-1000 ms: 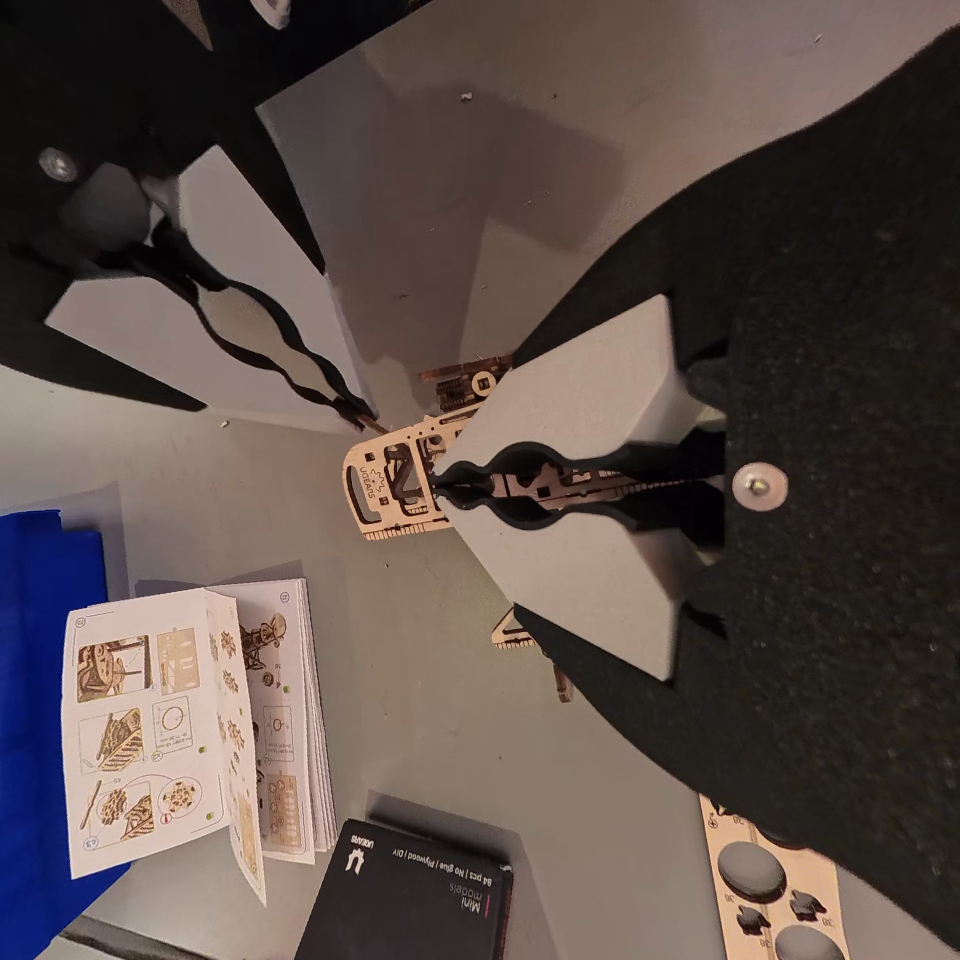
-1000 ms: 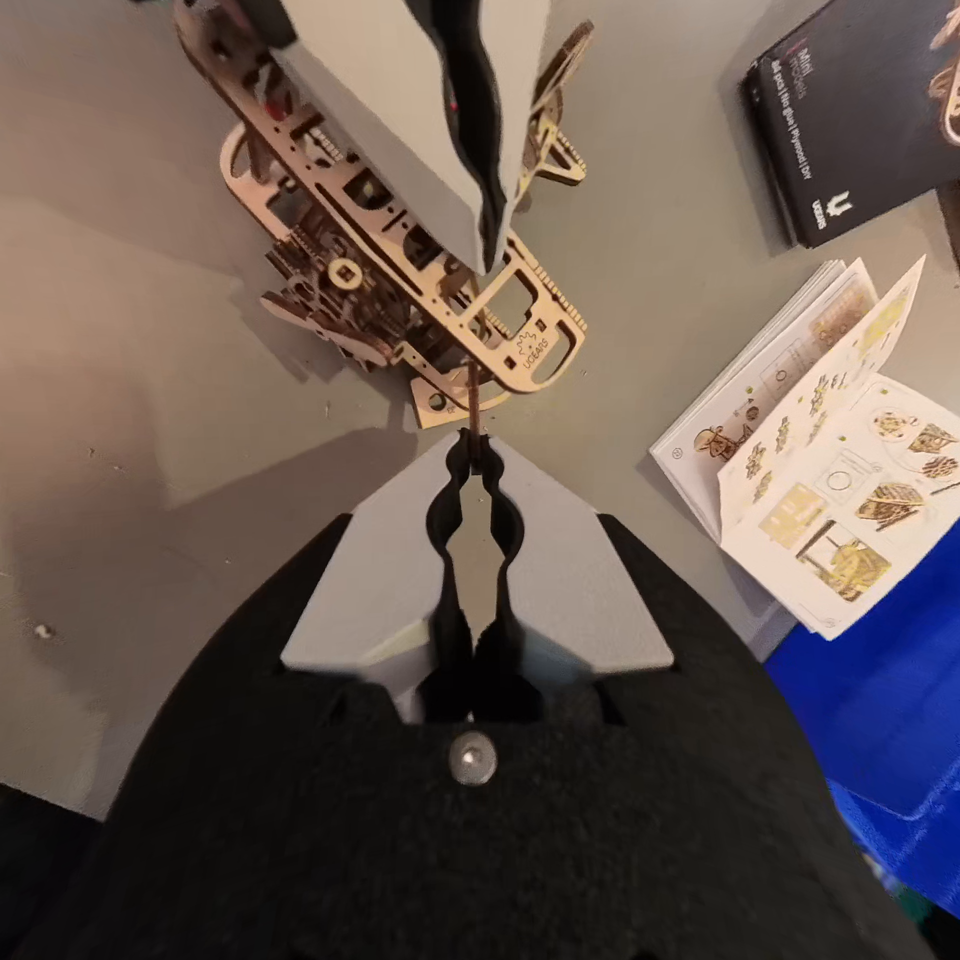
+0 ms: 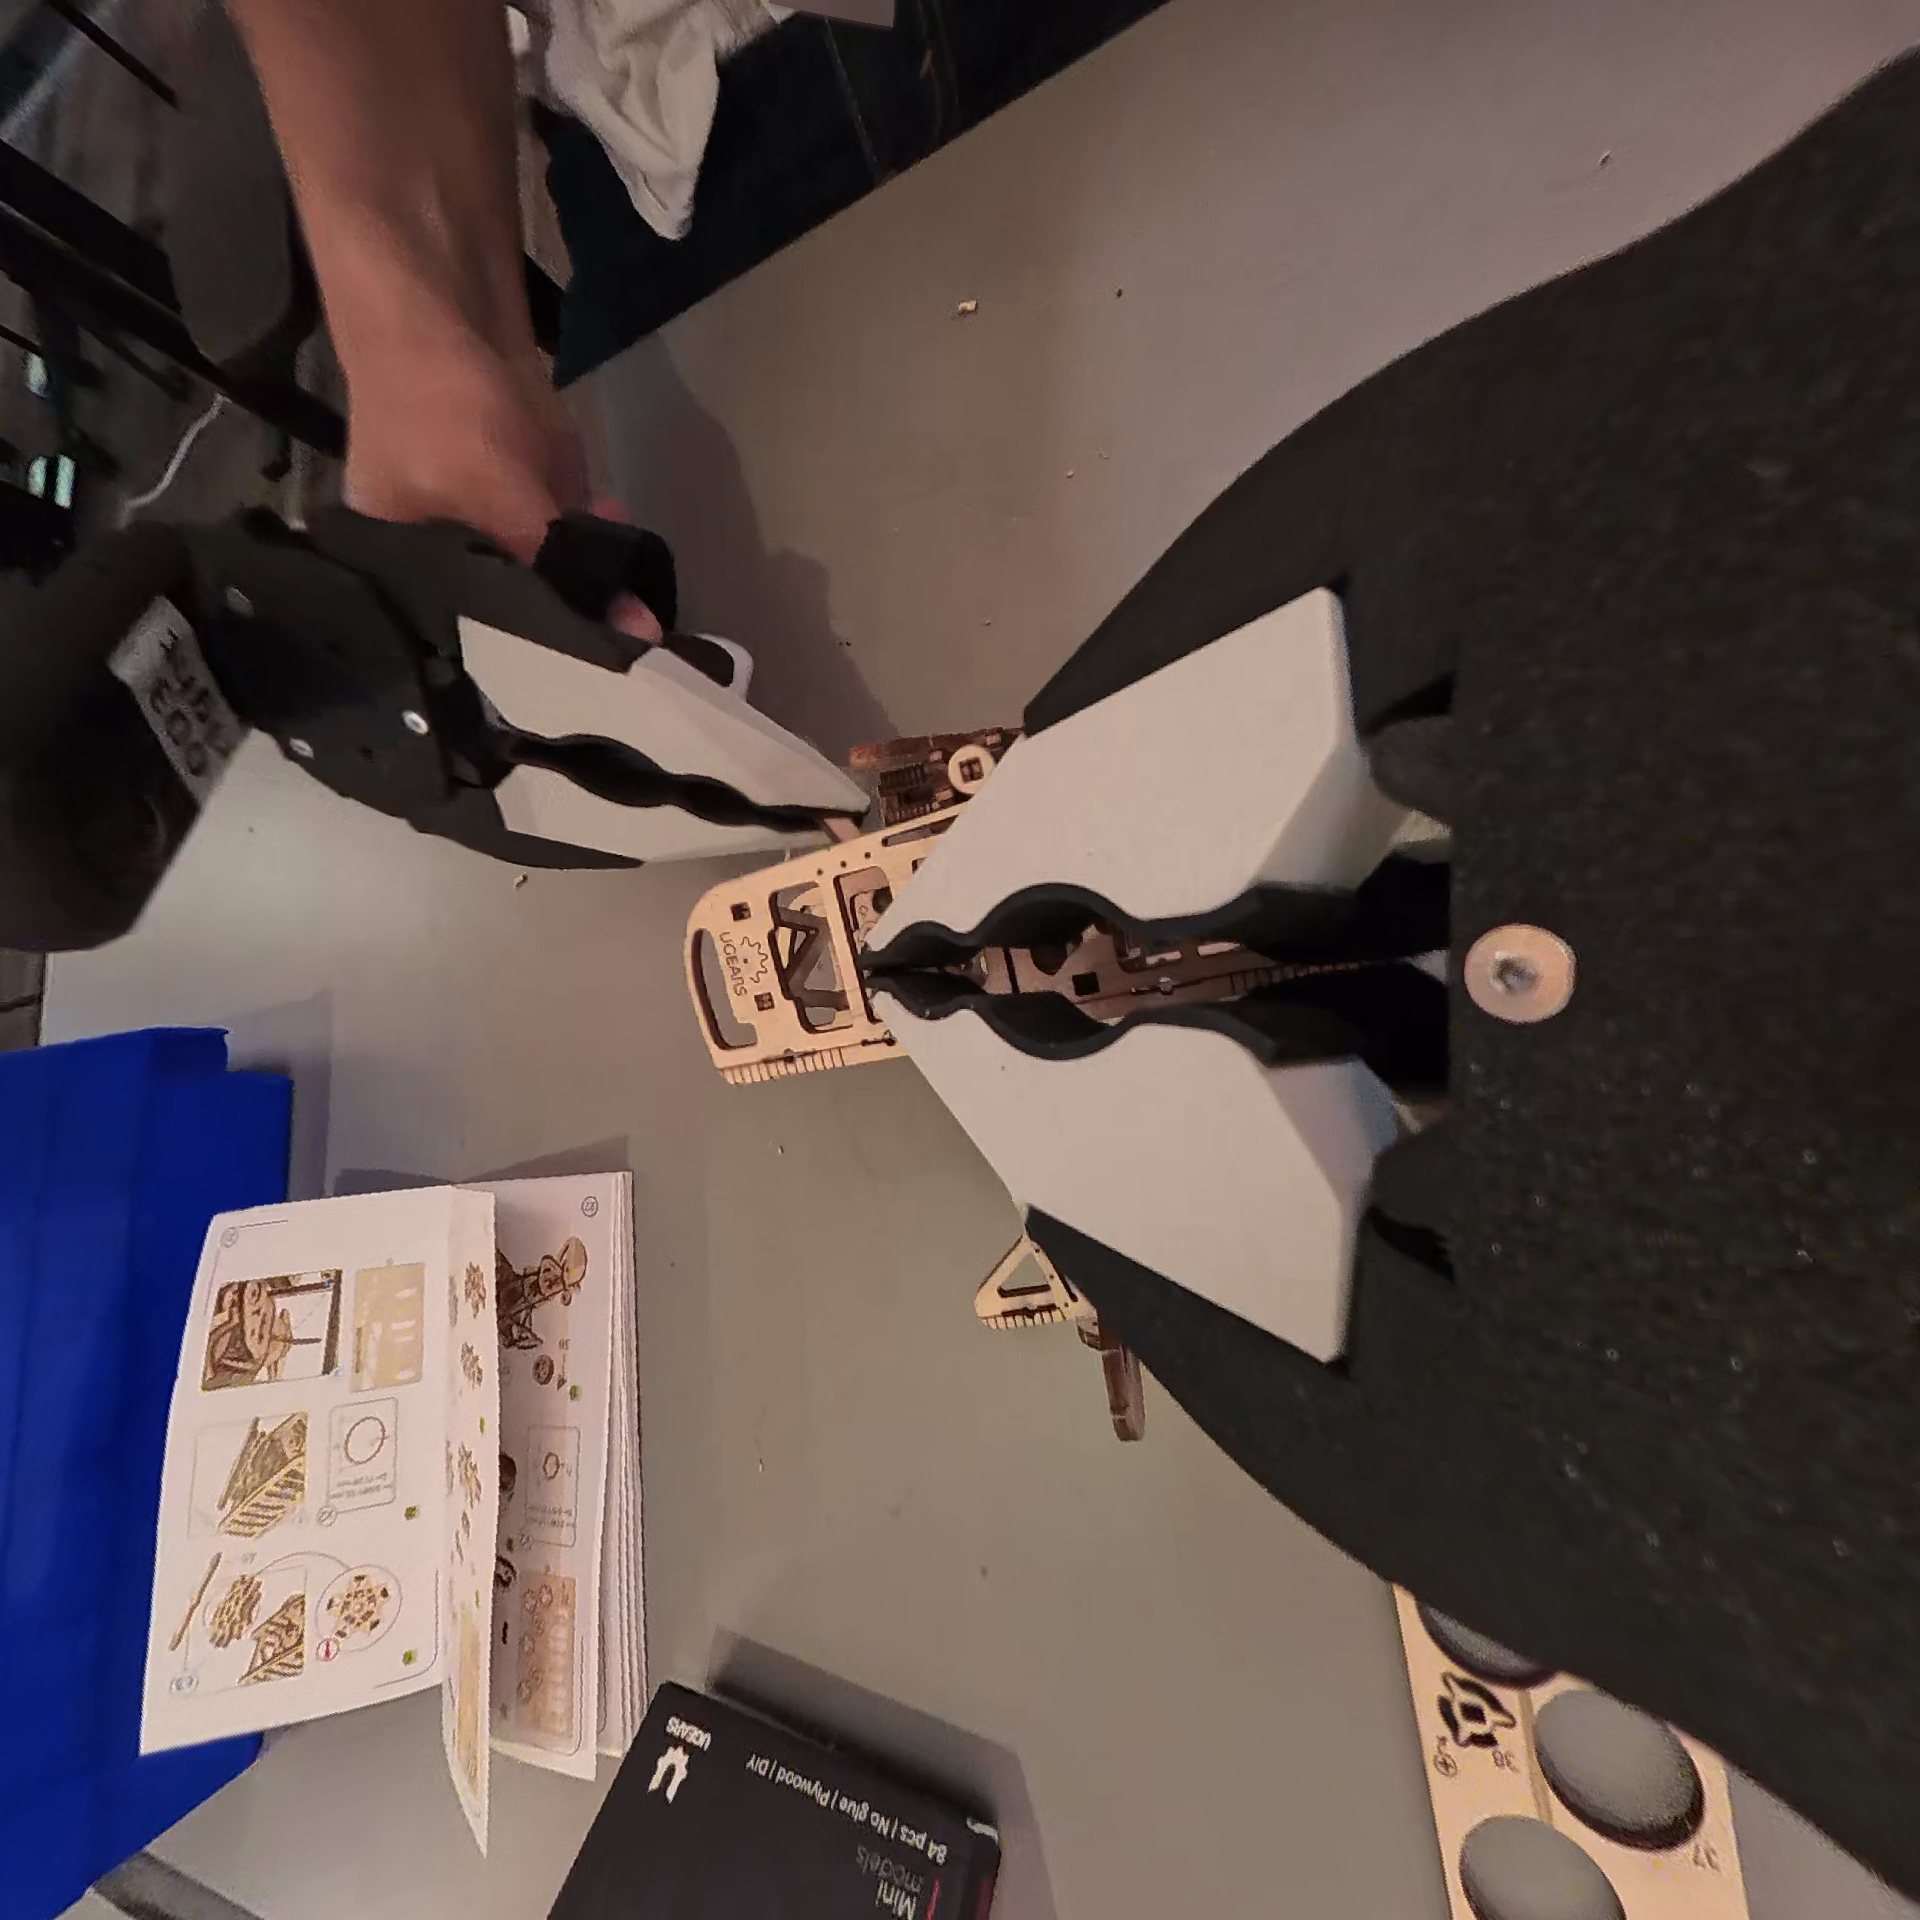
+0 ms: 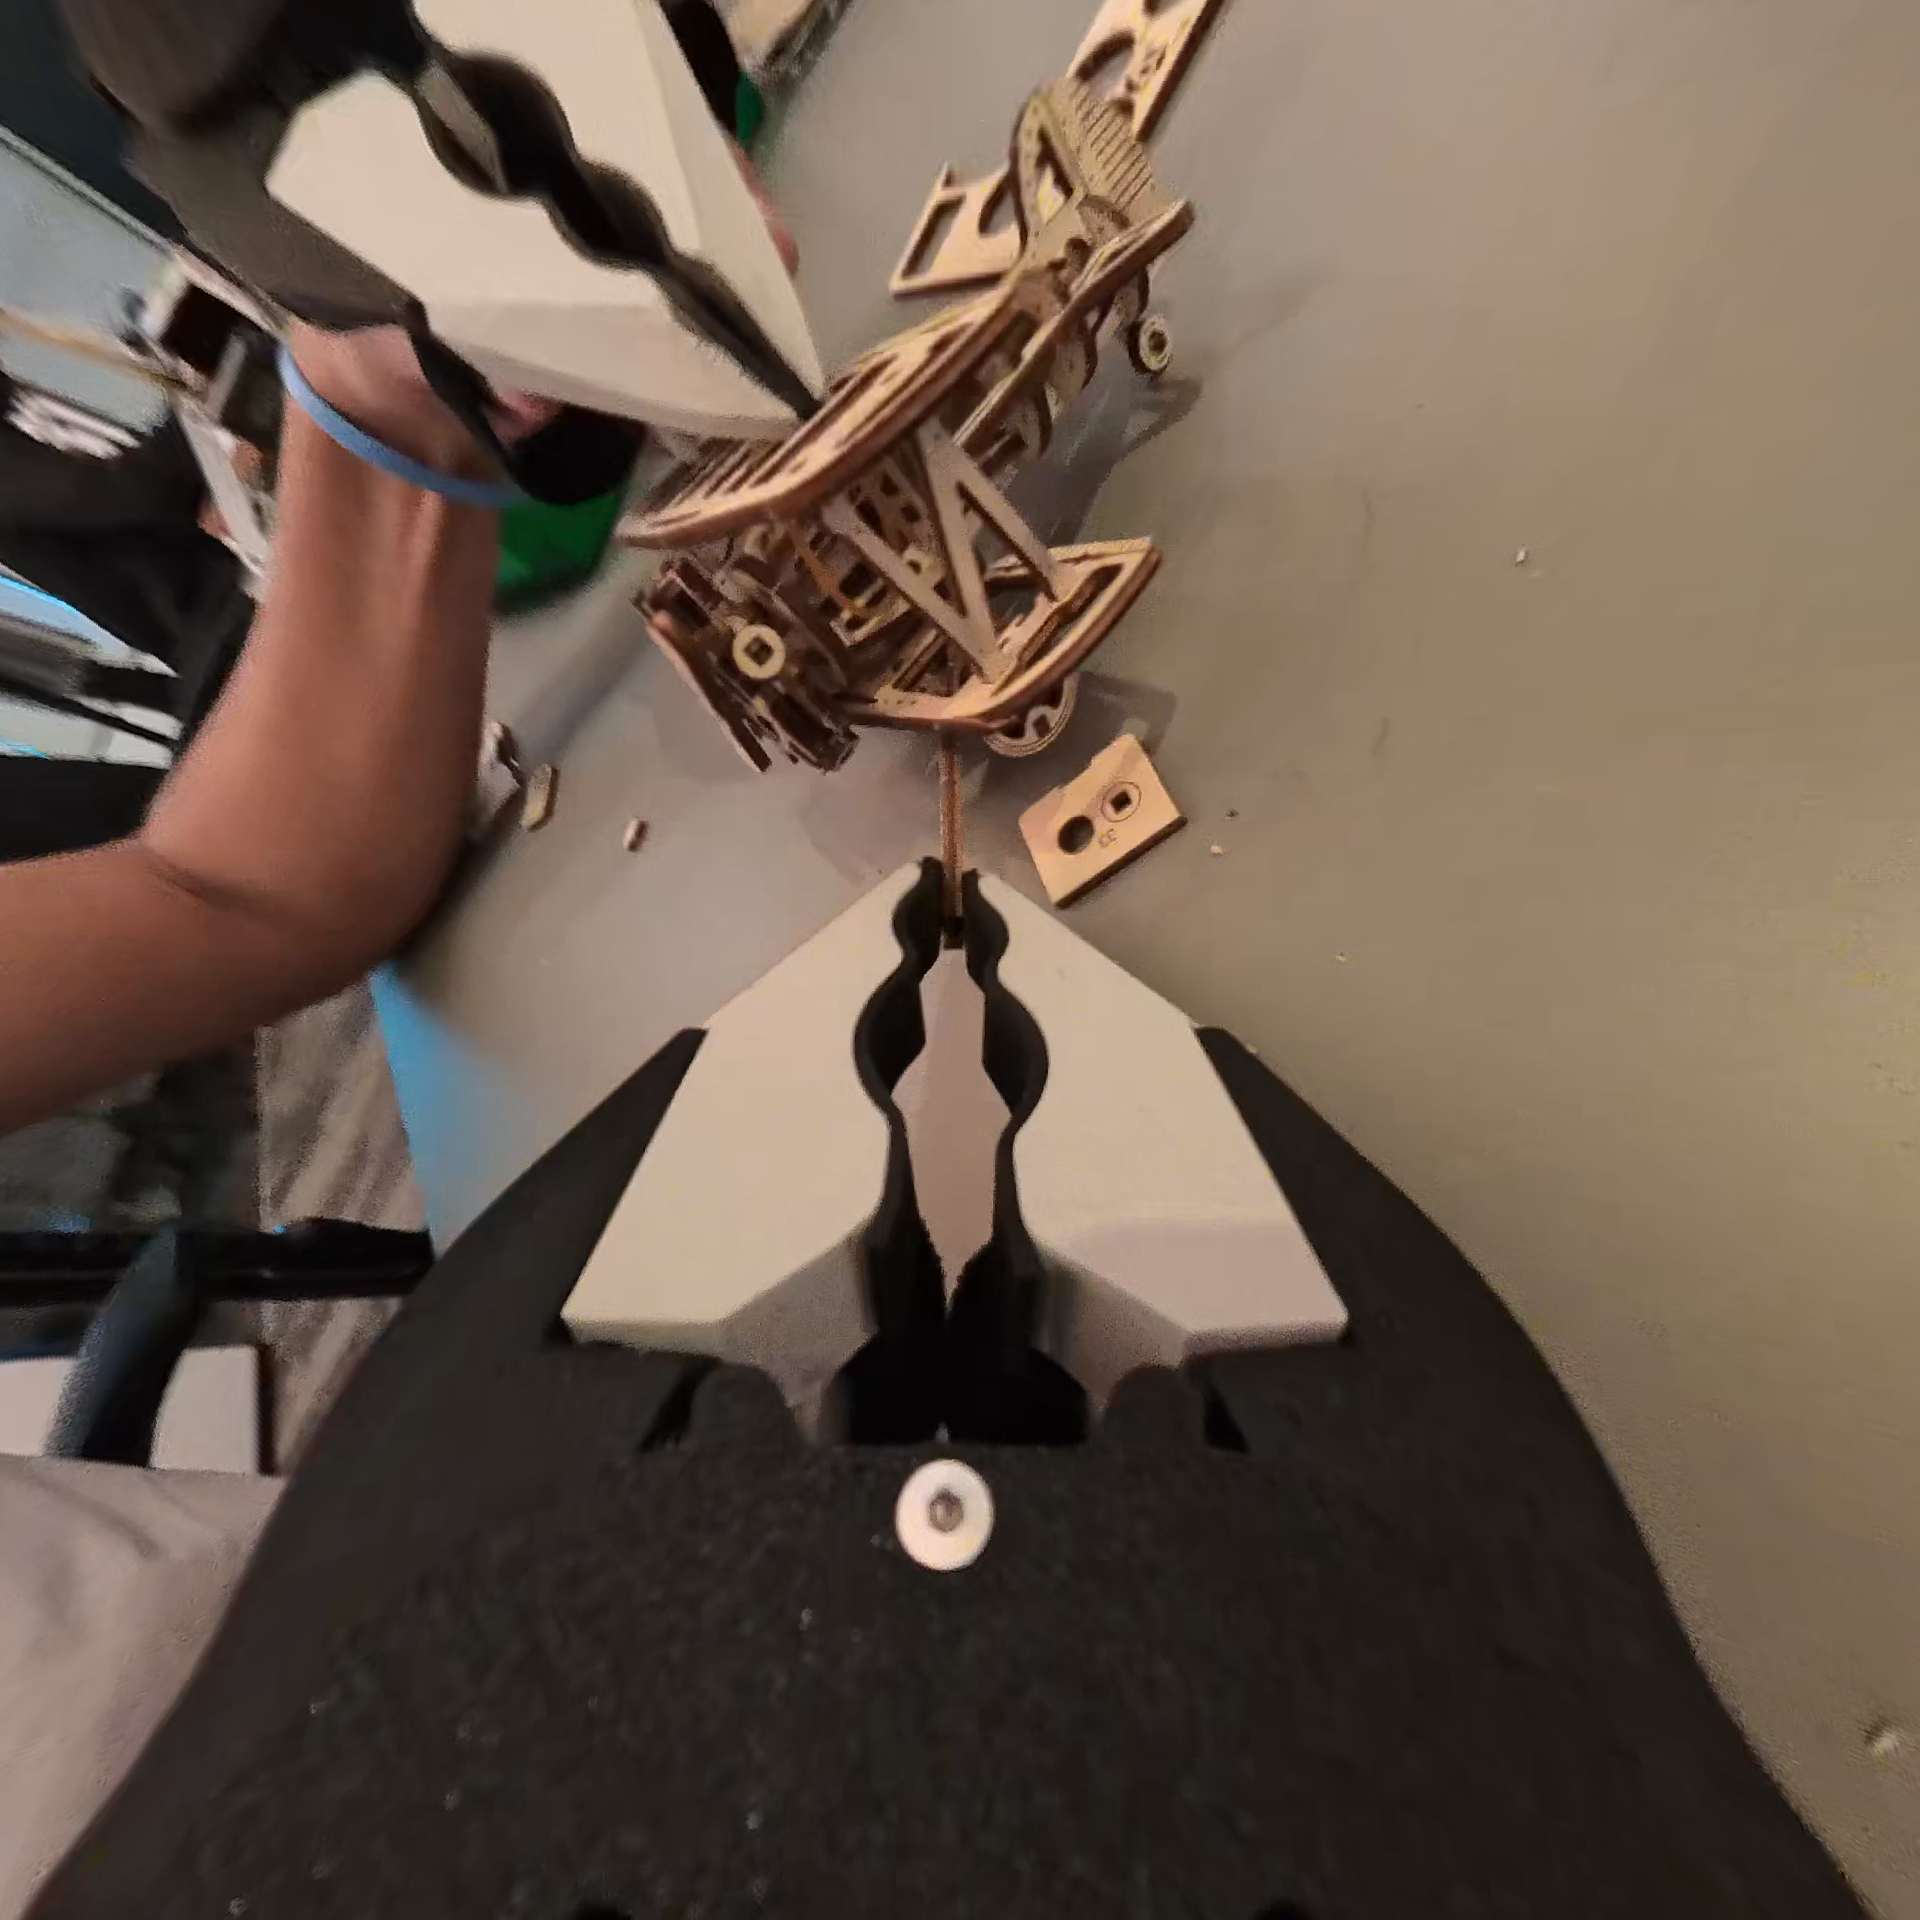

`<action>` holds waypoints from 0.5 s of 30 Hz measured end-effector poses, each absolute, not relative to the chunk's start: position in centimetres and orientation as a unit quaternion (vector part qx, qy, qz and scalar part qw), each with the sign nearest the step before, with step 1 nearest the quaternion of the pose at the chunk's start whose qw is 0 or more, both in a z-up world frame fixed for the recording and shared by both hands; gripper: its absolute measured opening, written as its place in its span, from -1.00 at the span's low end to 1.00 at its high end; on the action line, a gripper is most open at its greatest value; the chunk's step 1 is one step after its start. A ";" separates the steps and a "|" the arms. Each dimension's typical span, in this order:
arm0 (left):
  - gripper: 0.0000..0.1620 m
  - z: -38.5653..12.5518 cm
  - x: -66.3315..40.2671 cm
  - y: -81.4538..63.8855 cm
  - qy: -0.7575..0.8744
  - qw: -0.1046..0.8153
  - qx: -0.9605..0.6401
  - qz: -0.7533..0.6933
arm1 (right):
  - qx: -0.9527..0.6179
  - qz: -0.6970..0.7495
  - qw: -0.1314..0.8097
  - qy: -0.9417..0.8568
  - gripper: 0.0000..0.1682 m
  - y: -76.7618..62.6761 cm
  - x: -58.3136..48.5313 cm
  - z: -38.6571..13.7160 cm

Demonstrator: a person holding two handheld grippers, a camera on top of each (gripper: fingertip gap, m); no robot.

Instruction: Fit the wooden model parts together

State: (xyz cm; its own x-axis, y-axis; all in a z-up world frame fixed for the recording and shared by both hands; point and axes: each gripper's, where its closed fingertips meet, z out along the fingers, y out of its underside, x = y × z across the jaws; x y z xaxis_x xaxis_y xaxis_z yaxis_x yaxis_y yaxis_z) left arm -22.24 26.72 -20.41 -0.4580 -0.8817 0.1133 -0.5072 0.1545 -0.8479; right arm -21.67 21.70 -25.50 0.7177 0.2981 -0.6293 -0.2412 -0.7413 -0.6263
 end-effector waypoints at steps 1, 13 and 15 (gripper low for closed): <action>-1.00 -20.4 -22.3 26.7 0.727 0.208 -0.476 -0.449 | -0.847 0.389 0.362 -0.006 -0.98 21.8 -21.7 -25.4; -1.00 -20.2 -22.7 26.7 0.716 0.206 -0.478 -0.465 | -0.895 0.337 0.278 -0.089 -0.98 19.1 -21.5 -26.3; -1.00 -20.3 -22.6 26.7 0.723 0.211 -0.478 -0.453 | -0.916 0.298 0.239 -0.122 -0.98 17.2 -20.2 -27.3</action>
